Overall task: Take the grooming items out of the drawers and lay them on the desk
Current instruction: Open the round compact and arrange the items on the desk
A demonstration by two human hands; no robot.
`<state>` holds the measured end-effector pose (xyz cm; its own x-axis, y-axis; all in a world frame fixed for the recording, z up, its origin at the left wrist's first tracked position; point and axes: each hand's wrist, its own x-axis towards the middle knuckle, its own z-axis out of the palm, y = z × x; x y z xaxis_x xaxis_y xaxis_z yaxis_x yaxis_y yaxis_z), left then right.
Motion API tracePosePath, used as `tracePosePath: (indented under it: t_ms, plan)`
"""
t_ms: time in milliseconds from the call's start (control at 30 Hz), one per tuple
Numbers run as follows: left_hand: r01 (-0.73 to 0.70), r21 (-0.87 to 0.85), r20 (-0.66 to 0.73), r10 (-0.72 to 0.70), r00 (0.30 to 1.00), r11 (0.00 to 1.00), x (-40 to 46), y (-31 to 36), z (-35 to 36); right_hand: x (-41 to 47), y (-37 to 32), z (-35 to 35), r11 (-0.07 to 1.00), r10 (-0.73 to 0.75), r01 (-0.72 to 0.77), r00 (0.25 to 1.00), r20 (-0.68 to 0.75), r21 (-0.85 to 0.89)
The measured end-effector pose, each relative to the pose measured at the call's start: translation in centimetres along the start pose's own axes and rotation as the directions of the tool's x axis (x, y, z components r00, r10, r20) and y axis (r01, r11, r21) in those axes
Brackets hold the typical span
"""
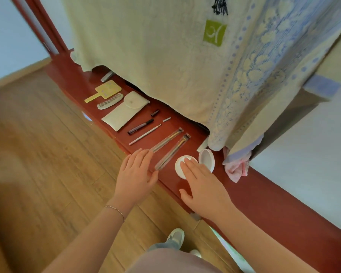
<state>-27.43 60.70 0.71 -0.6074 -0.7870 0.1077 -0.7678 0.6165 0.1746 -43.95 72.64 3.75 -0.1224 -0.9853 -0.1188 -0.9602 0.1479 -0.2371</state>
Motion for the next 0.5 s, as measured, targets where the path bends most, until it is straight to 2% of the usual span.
tracePosePath:
  t_ms: [200,333,500]
  plan:
    - [0.128,0.049,-0.034,-0.127,0.991,0.991,-4.0,-0.9,-1.6,0.2,-1.4,0.7,0.982,-0.12,0.117,0.993,0.006,0.149]
    - [0.15,0.047,-0.042,-0.148,0.988,0.988,-5.3,-1.6,-1.4,0.8,-2.4,1.2,0.97,-0.203,0.197,0.979,0.031,0.144]
    - [0.184,0.006,-0.067,-0.183,0.981,0.983,-3.6,-3.5,-0.7,2.9,-3.0,1.9,0.97,-0.216,0.206,0.975,0.059,0.132]
